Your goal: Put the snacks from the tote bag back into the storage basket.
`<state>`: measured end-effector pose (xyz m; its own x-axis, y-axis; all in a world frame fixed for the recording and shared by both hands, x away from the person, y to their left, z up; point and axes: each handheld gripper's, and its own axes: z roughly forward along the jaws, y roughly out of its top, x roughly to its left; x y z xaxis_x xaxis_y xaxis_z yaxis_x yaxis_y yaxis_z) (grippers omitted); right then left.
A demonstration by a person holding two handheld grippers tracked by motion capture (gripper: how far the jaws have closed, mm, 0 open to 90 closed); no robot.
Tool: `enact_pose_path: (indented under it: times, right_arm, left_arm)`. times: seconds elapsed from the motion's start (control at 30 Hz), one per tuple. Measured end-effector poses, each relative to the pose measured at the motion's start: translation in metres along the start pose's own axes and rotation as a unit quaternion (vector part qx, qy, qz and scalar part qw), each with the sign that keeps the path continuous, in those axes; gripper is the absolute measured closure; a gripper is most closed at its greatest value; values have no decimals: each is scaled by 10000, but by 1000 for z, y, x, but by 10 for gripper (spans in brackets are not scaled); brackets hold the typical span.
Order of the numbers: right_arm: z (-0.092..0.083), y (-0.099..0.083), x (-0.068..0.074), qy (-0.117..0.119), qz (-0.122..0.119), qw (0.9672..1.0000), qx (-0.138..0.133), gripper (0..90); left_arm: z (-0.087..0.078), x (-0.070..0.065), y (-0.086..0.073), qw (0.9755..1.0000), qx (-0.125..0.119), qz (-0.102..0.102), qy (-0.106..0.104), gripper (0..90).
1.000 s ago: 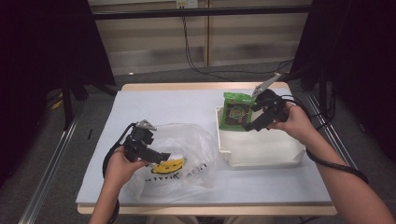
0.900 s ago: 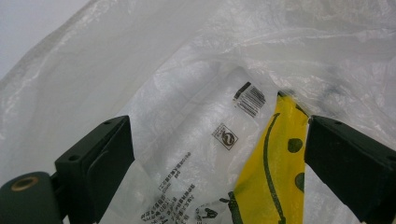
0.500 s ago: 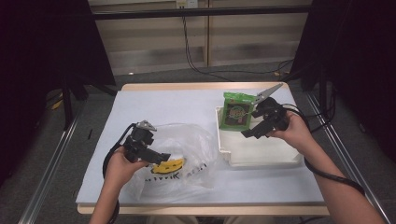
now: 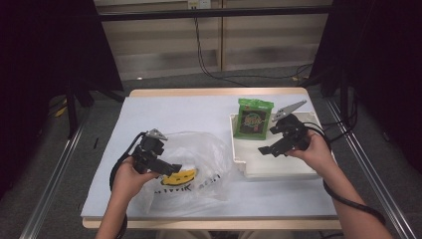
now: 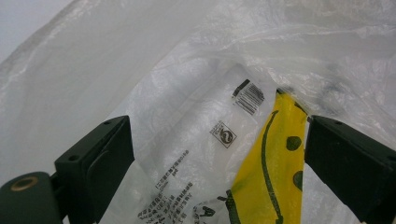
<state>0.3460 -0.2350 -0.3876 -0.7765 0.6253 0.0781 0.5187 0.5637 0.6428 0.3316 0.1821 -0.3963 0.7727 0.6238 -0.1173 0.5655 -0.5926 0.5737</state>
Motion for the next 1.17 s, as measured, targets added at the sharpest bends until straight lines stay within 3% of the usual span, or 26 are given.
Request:
enact_pose_path:
  times: [0.1,0.47,0.77,0.87,1.03,1.17]
  right_arm:
    - [1,-5,3,-119,7,9999,15,71]
    - [3,-24,9,-58,159,9998,-47,74]
    - [-3,-41,17,-113,354,9989,-277,77]
    - [-4,-49,15,-11,435,9981,-437,79]
    - [1,-58,17,-168,450,9984,-311,78]
    - [5,-60,17,-69,465,9983,-342,75]
  left_arm:
    - [0,0,0,10000,-6,7,-12,82]
    - [0,0,-1,10000,-35,14,-53,81]
    - [5,-1,-2,10000,-4,87,-46,81]
    - [7,-2,-2,9999,48,125,-30,81]
    - [7,-4,-1,9999,17,135,5,81]
    - [8,-7,0,9999,24,162,6,81]
